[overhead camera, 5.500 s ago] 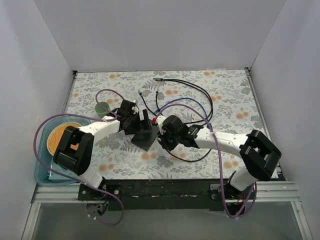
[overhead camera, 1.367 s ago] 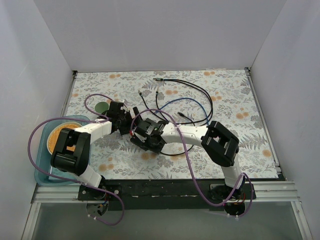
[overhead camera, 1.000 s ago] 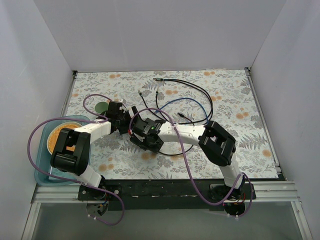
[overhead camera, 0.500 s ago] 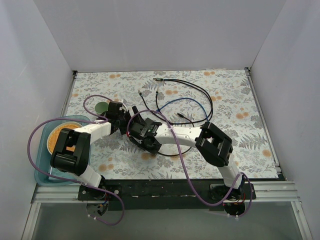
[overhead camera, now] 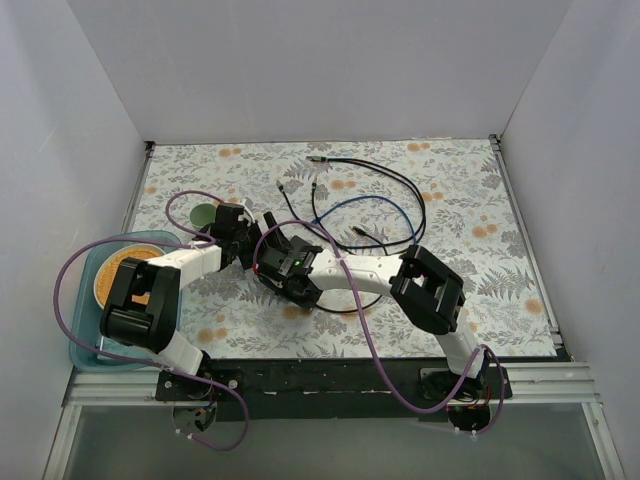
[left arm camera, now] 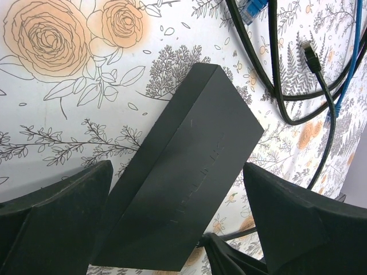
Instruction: Insert the plug into the switch port
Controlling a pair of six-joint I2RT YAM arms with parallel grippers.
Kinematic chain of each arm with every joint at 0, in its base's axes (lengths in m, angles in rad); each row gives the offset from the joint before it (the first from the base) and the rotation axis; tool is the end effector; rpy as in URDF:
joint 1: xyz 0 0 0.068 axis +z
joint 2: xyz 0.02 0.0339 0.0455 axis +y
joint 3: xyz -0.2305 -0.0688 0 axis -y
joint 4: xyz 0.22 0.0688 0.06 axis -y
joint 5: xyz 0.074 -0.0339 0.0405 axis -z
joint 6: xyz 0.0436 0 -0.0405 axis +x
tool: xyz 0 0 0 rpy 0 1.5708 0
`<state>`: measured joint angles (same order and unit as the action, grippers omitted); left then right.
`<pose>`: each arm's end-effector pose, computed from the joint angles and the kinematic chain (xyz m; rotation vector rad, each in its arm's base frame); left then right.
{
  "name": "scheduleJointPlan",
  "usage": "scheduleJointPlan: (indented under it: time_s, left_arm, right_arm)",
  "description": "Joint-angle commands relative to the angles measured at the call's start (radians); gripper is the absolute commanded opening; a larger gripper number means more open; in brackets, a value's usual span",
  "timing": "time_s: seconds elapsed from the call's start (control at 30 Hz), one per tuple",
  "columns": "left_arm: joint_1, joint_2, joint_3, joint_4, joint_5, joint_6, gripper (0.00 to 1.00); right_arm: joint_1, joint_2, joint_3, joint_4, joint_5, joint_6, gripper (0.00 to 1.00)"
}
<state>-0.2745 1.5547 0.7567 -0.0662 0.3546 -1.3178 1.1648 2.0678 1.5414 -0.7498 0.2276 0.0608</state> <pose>0.2726 -0.0925 0.1410 -1.1902 2.4287 -1.0495 0.1607 0.3490 0.1460 -1.4132 2.3843 -0.0226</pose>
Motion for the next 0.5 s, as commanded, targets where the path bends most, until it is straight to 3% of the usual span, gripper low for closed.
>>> scheduleJointPlan:
  time_s: [0.0,0.47]
  left_arm:
    - [-0.026,-0.064,-0.025,-0.015,0.104,-0.008,0.98]
    - [-0.026,-0.071,-0.033,-0.014,0.112,-0.006,0.98]
  right_arm:
    - [-0.005,0.022,0.042,0.076,0.055,0.039,0.01]
    - [-0.004,0.009,0.065,0.078,0.122,0.07,0.01]
